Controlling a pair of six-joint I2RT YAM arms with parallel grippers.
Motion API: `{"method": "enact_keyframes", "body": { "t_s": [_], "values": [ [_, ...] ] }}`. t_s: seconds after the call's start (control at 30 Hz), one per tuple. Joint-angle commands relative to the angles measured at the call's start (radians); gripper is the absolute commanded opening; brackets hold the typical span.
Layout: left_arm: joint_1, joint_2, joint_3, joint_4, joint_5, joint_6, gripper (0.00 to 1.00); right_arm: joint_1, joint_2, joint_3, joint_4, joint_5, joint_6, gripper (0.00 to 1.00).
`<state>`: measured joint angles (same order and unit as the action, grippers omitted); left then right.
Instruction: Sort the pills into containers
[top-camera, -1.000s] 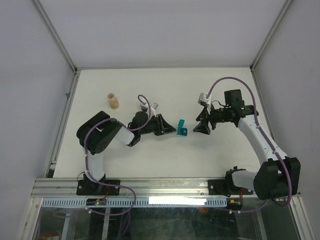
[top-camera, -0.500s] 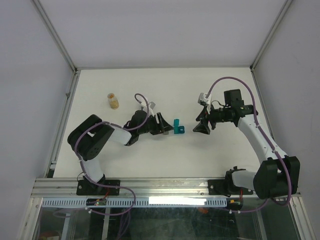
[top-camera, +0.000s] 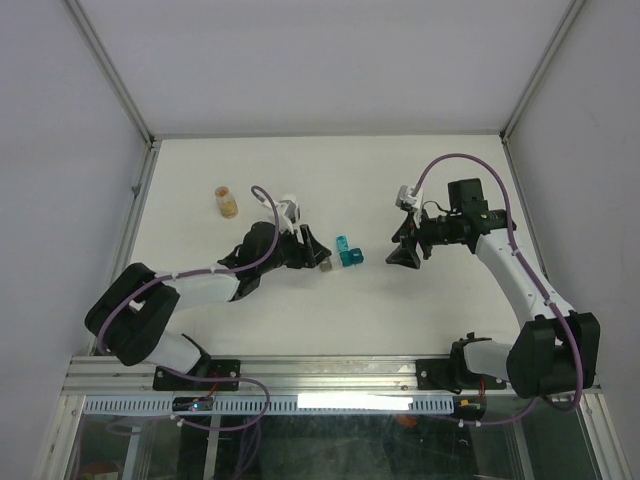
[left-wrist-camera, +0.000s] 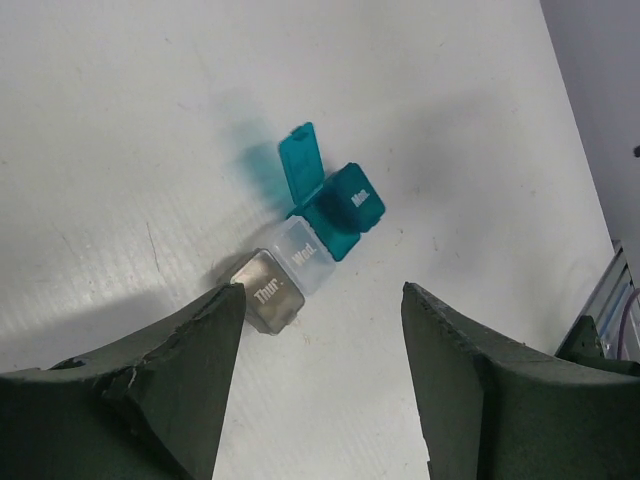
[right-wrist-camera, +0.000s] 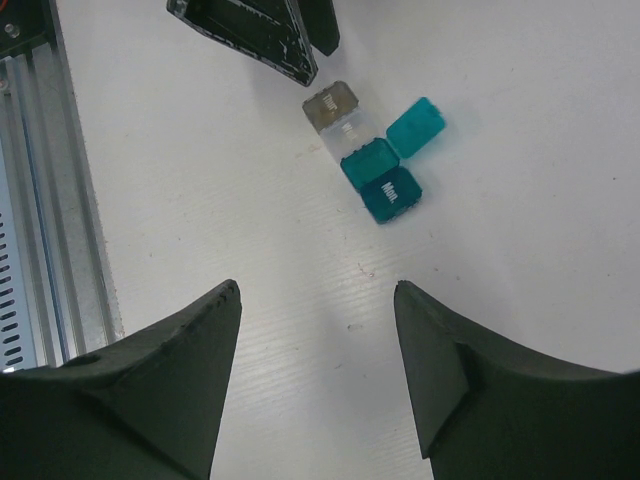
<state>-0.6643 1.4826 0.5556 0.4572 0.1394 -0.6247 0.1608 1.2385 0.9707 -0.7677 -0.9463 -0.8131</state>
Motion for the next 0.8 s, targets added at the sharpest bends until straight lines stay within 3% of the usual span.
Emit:
{"method": "enact_keyframes", "body": {
  "t_s": [0.0,0.3,0.43,0.53,0.6,0.7,0.77],
  "values": [
    [0.022,-0.122,-0.012,-0.028,-0.03,0.091,0.65,-0.004,-0.016,0.016,0.015,-0.013,-0.001,0.66],
    [0.041,-0.309,-0.101,-0.029,-0.073,0.117,0.64,-0.003,-0.047,-0.057,0.08,-0.083,-0.048,0.67],
    [0.052,-0.379,-0.161,-0.01,-0.095,0.082,0.67,0.018,0.013,-0.118,0.281,0.034,0.151,0.67],
    [0.054,-0.418,-0.197,-0.013,-0.101,0.051,0.65,0.051,0.122,-0.09,0.339,0.144,0.262,0.52],
    [0.054,-0.453,-0.224,-0.021,-0.113,0.033,0.62,0.074,0.196,-0.047,0.346,0.223,0.319,0.36],
    [0.054,-0.505,-0.258,-0.047,-0.152,0.0,0.53,0.099,0.274,-0.018,0.382,0.307,0.4,0.21],
    [0.054,-0.498,-0.27,-0.065,-0.168,-0.03,0.4,0.12,0.308,-0.015,0.418,0.378,0.461,0.15]
  ]
}}
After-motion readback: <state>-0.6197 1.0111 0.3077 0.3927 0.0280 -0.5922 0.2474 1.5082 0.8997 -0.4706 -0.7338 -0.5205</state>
